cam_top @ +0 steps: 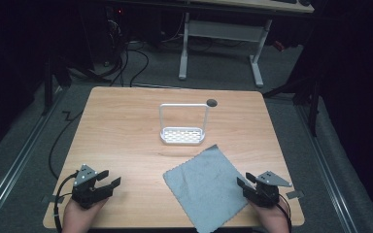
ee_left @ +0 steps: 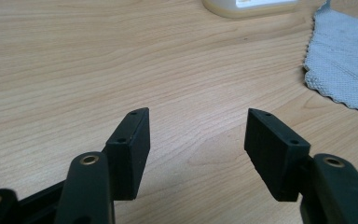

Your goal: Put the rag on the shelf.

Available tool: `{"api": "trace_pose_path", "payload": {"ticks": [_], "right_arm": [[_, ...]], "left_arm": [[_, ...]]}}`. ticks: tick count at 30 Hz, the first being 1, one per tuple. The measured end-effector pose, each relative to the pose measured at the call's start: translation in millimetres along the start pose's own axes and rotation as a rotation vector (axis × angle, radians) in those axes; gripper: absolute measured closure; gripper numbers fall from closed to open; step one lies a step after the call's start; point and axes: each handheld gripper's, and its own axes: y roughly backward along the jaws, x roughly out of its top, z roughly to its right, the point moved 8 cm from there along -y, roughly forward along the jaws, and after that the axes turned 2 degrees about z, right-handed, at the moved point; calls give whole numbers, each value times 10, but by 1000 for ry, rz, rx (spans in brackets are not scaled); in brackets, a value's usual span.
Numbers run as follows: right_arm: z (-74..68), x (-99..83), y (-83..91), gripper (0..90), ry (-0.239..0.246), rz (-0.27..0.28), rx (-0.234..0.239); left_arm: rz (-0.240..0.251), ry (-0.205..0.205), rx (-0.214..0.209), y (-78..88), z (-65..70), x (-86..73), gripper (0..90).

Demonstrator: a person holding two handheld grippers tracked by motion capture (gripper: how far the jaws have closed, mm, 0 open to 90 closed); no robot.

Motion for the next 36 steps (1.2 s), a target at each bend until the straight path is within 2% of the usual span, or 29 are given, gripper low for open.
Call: {"api": "trace_pose_path", "payload": {"ticks": [6, 9, 12, 13, 14, 16, 17, 18, 19, 21, 24, 26, 27, 30, 31, 34, 36], "right_arm": [[-36, -38, -22, 540, 9, -19, 6], [-29, -29, -12, 537, 16, -13, 4], [-80, -1, 18, 533, 21, 7, 24], [-170, 14, 44, 595, 42, 14, 51], [-170, 14, 44, 595, 42, 14, 51], [-280, 6, 65, 759, 74, -2, 64], [-417, -14, 72, 861, 105, -26, 111], [-478, -30, 71, 889, 121, -34, 134], [-478, -30, 71, 889, 121, -34, 134], [-684, -99, 61, 900, 172, -75, 220], [-948, -159, 30, 900, 239, -115, 296], [-1061, -202, -23, 900, 269, -152, 314], [-1161, -199, -104, 900, 288, -156, 318], [-1244, -142, -195, 900, 268, -164, 327], [-1306, -109, -250, 900, 262, -161, 336], [-1487, -10, -406, 900, 308, -154, 347], [-1540, 29, -431, 900, 320, -132, 353]], "left_arm": [[-8, -21, -2, -51, 25, 2, 420], [-15, -19, 1, -59, 9, -10, 421], [-11, -14, 0, -41, -1, -17, 431], [-5, -12, -2, -22, -2, -16, 440], [-5, -12, -2, -22, -2, -16, 450], [-9, -3, -14, -17, 10, -14, 474], [-20, 5, -13, -23, 13, -12, 505], [-20, 5, -13, -23, 13, -12, 517], [-24, 7, -17, -27, 19, -11, 517], [-27, 9, -30, -31, 37, -8, 573], [-34, 3, -39, -31, 49, -14, 642], [-38, 9, -49, -32, 59, -24, 678], [-43, 9, -52, -34, 67, -32, 713], [-54, -6, -58, -41, 129, -46, 733], [-57, -14, -69, -49, 186, -41, 738], [-64, -39, -118, -104, 408, -18, 752], [-89, -95, -150, -176, 607, -8, 760]]}}
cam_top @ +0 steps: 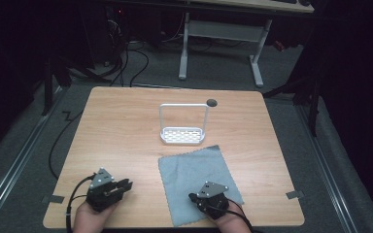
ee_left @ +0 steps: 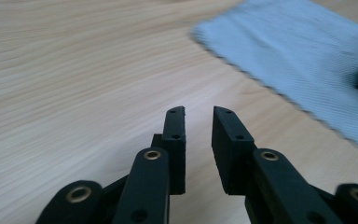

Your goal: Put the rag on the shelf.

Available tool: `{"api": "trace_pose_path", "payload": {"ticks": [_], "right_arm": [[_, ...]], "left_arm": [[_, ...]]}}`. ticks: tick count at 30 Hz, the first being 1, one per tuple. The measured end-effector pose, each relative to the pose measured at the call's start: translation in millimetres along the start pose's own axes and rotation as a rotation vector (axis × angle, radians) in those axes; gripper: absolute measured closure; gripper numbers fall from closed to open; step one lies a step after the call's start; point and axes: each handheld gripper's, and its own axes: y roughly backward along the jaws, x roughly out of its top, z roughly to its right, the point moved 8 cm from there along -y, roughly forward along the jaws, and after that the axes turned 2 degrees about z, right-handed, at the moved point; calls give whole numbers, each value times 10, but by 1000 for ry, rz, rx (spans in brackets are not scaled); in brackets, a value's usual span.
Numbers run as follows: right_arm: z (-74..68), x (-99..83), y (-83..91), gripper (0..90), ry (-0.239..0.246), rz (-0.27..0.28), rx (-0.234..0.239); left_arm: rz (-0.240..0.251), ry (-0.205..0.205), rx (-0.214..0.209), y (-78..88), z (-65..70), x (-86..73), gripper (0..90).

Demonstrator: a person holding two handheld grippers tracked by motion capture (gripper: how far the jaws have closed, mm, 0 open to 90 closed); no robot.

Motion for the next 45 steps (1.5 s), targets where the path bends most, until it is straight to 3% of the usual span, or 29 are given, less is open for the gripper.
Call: {"api": "trace_pose_path", "payload": {"ticks": [2, 3, 4, 5, 7, 10, 12, 13, 14, 15, 18, 21, 22, 23, 24, 25, 26, 29, 33, 35, 38, 40, 43, 45], "right_arm": [[65, 5, 59, 900, -21, 24, -22], [221, -12, 172, 900, -62, 57, -61], [221, -12, 172, 900, -62, 57, -61], [430, -54, 299, 900, -113, 87, -115], [494, -74, 338, 900, -124, 92, -134], [764, -208, 493, 900, -186, 105, -205], [808, -233, 510, 900, -194, 104, -217], [877, -260, 524, 900, -211, 103, -228], [941, -270, 527, 900, -221, 99, -239], [1015, -235, 513, 896, -244, 104, -243], [1066, -174, 465, 889, -234, 103, -250], [1108, -89, 330, 878, -215, 82, -252], [1127, -51, 204, 878, -199, 50, -254], [1126, -41, 148, 879, -195, 36, -253], [1126, -41, 148, 879, -195, 36, -253], [1086, -47, 55, 882, -202, 12, -233], [1086, -47, 55, 882, -202, 12, -233], [950, -79, 17, 887, -168, -5, -211], [677, -161, 125, 885, -143, -13, -146], [478, -240, 230, 870, -120, -21, -107], [418, -280, 285, 834, -117, -17, -102], [494, -207, 374, 767, -156, 69, -114], [599, -173, 408, 695, -185, 110, -139], [683, -208, 406, 664, -210, 116, -156]], "left_arm": [[-10, -29, -43, -113, 185, 57, 764], [-18, -62, -78, -239, 351, 110, 765], [-18, -62, -78, -239, 351, 110, 763], [-32, -82, -111, -368, 493, 151, 745], [-36, -98, -146, -530, 659, 216, 721], [-37, -118, -187, -729, 874, 305, 627], [-46, -125, -198, -780, 923, 307, 615], [-73, -132, -205, -829, 950, 279, 607], [-94, -144, -190, -860, 951, 242, 607], [-99, -190, -163, -868, 934, 188, 629], [-108, -215, -130, -835, 889, 175, 647], [-105, -215, -78, -765, 732, 149, 660], [-101, -210, -67, -736, 666, 138, 669], [-99, -187, -52, -684, 545, 123, 670], [-99, -187, -52, -684, 545, 123, 670], [-96, -141, -61, -630, 429, 108, 672], [-96, -141, -61, -630, 429, 108, 672], [-101, -71, -102, -528, 342, 59, 676], [-115, -16, -152, -363, 385, -63, 675], [-125, -13, -181, -242, 460, -164, 676], [-134, -3, -184, -210, 474, -182, 672], [-99, -10, -142, -216, 411, -125, 616], [-20, 2, -62, -244, 184, 39, 594], [-9, 1, -20, -288, 57, 115, 542]]}}
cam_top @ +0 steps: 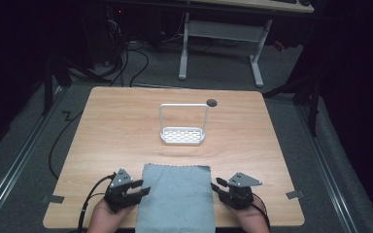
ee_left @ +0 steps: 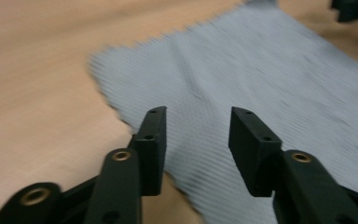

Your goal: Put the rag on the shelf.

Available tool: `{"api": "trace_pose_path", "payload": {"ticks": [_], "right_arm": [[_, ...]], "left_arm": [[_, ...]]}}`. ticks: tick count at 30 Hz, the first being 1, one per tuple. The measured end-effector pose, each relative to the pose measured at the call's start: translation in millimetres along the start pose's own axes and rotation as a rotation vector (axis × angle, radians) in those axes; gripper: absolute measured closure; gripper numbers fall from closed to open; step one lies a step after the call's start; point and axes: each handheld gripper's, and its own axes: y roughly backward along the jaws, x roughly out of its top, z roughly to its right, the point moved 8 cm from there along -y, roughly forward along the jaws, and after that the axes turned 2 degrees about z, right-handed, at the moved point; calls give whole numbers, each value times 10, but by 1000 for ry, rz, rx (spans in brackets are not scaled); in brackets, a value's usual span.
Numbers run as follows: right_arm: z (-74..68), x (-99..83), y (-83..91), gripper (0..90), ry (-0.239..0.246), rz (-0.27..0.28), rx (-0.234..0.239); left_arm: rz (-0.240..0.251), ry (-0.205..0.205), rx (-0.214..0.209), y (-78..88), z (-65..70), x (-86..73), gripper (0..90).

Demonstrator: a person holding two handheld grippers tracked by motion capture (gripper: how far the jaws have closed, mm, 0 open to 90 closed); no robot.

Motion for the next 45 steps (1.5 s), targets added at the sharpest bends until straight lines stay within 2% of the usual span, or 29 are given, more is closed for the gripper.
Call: {"api": "trace_pose_path", "payload": {"ticks": [1, 4, 7, 10, 12, 15, 17, 18, 20, 24, 25, 26, 27, 28, 29, 30, 31, 32, 33, 36, 39, 41, 45], "right_arm": [[45, -40, -8, 662, -11, -7, -13], [75, -51, -13, 664, -10, -7, -26], [83, -34, -6, 661, -11, 1, -26], [79, -32, 8, 654, 4, 5, -30], [84, -33, 13, 650, 7, 5, -29], [93, -37, 20, 650, -3, 7, -23], [101, -42, 15, 642, -4, 5, -24], [105, -32, -2, 622, -7, 11, -25], [98, -25, -8, 614, -11, 12, -24], [64, 37, -100, 600, -39, 13, -18], [66, 63, -145, 601, -33, 8, -20], [97, 122, -242, 595, -57, -5, -34], [97, 122, -242, 595, -57, -5, -34], [160, 193, -359, 585, -59, -25, -69], [160, 193, -359, 585, -59, -25, -69], [191, 242, -474, 568, -76, -39, -71], [191, 242, -474, 568, -76, -39, -71], [198, 267, -588, 566, -63, -68, -77], [198, 267, -588, 566, -63, -68, -77], [180, 291, -690, 602, -59, -79, -78], [178, 296, -697, 657, -58, -78, -95], [162, 286, -687, 711, -63, -77, -98], [118, 278, -680, 847, -32, -78, -96]], "left_arm": [[5, 6, 20, -32, -68, 41, 487], [4, 22, 75, -137, -235, 130, 481], [-30, 22, 112, -276, -330, 184, 508], [-62, 19, 132, -409, -347, 218, 535], [-66, 16, 139, -436, -343, 208, 541], [-58, -24, 193, -458, -329, 207, 635], [-51, -21, 183, -461, -321, 207, 692], [-43, -22, 178, -462, -320, 203, 754], [-28, -20, 163, -463, -314, 195, 777], [-13, 16, 121, -454, -322, 177, 876], [-12, 27, 112, -453, -322, 175, 886], [-12, 32, 107, -452, -324, 175, 888], [-13, 35, 104, -450, -325, 174, 888], [-11, 37, 102, -451, -327, 175, 888], [-11, 37, 102, -451, -327, 175, 888], [-11, 39, 100, -452, -327, 175, 888], [-11, 41, 97, -452, -328, 175, 888], [-11, 42, 96, -453, -328, 176, 888], [-11, 41, 96, -453, -327, 176, 888], [-11, 47, 91, -452, -330, 176, 888], [-10, 48, 87, -450, -333, 174, 888], [-10, 47, 88, -449, -331, 173, 888], [-11, 51, 84, -447, -333, 173, 889]]}}
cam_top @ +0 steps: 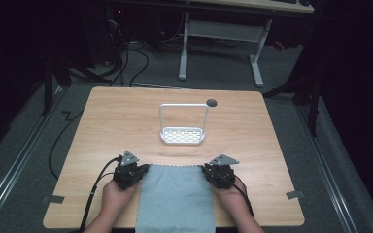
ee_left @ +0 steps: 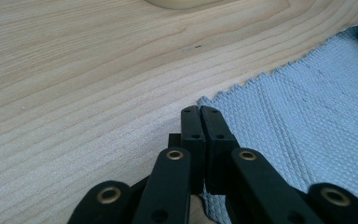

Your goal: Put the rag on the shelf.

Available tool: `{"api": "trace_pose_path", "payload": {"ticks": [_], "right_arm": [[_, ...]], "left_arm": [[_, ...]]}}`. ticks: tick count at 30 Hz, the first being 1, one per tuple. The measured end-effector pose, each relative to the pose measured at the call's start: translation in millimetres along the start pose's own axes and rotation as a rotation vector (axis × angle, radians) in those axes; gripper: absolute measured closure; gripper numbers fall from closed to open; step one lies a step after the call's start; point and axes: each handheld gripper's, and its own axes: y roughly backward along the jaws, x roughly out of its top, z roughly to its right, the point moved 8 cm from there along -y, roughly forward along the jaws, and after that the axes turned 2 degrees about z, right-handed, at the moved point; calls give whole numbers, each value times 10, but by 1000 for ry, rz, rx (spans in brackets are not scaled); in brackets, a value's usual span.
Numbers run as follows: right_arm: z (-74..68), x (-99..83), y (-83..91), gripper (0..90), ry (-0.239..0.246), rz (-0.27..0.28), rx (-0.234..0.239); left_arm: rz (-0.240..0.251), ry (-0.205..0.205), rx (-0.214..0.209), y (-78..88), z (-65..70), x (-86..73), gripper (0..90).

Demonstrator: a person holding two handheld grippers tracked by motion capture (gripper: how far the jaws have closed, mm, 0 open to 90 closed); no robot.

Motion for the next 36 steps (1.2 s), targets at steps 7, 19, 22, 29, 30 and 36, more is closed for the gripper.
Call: {"api": "trace_pose_path", "payload": {"ticks": [7, 19, 22, 29, 30, 36], "right_arm": [[-21, 47, 50, 895, 2, 36, 26], [-59, 125, 188, 896, -9, 120, 40], [-72, 144, 227, 896, -11, 139, 46], [-87, 249, 379, 897, -18, 211, 44], [-87, 249, 379, 897, -18, 211, 44], [-97, 327, 496, 898, -7, 260, 33]], "left_arm": [[5, 10, -12, 10, 2, 3, 892], [131, 36, -49, 189, 78, 147, 892], [145, 32, -48, 225, 96, 166, 892], [173, 24, -37, 345, 101, 216, 893], [187, 27, -38, 377, 101, 237, 893], [235, 24, -33, 551, 83, 329, 894]]}}
